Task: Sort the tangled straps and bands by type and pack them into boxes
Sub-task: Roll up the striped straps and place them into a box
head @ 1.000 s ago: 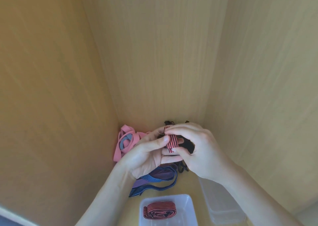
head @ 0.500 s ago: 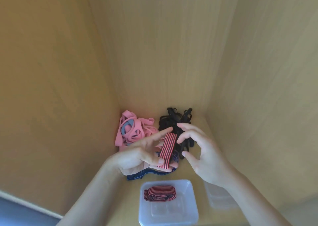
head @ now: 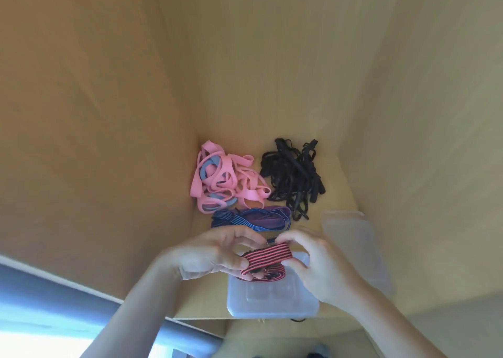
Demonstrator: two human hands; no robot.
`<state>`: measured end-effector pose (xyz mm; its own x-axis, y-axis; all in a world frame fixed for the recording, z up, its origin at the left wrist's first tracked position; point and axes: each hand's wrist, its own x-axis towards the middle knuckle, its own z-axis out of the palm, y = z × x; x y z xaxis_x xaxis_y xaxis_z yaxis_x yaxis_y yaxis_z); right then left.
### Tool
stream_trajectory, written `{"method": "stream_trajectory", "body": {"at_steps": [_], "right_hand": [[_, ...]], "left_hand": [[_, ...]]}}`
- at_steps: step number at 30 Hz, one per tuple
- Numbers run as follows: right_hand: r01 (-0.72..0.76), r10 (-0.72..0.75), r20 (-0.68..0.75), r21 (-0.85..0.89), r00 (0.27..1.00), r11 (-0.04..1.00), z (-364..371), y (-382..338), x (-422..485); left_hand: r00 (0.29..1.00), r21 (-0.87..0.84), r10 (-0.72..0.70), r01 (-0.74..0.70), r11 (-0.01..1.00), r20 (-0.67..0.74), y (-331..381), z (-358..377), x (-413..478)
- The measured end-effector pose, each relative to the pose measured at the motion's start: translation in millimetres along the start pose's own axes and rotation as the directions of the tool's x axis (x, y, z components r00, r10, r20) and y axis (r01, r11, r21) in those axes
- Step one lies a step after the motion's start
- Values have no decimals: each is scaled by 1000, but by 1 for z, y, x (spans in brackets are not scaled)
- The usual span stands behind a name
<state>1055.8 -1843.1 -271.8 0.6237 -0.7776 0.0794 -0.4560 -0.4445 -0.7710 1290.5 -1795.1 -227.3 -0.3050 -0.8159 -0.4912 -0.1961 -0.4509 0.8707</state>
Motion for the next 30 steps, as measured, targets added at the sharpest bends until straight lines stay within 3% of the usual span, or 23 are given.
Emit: {"method": "stream_trajectory", "body": {"at_steps": [2,8,18,25,30], "right_hand": [[14,-15,-12,-46,1000,999,11,4,-6],[-49,49,2,-71,999,996,34,12,-25],[-34,83,93,-438,992,899,58,19,-34],[-99,179,110,-510,978,854,61,18,-31],[-119,220,136,-521,966,845,62,18,-29]], "left_hand": [[1000,-105,-27,26,994,-4,-11,-1,-6],[993,-87,-79,72,994,-84,-36,2,-10],[941,79,-121,153,985,-317,-59,39,-10],[910,244,-106,217,945,-401,-64,54,0],[889,432,-5,228,872,-458,-72,65,6]]}}
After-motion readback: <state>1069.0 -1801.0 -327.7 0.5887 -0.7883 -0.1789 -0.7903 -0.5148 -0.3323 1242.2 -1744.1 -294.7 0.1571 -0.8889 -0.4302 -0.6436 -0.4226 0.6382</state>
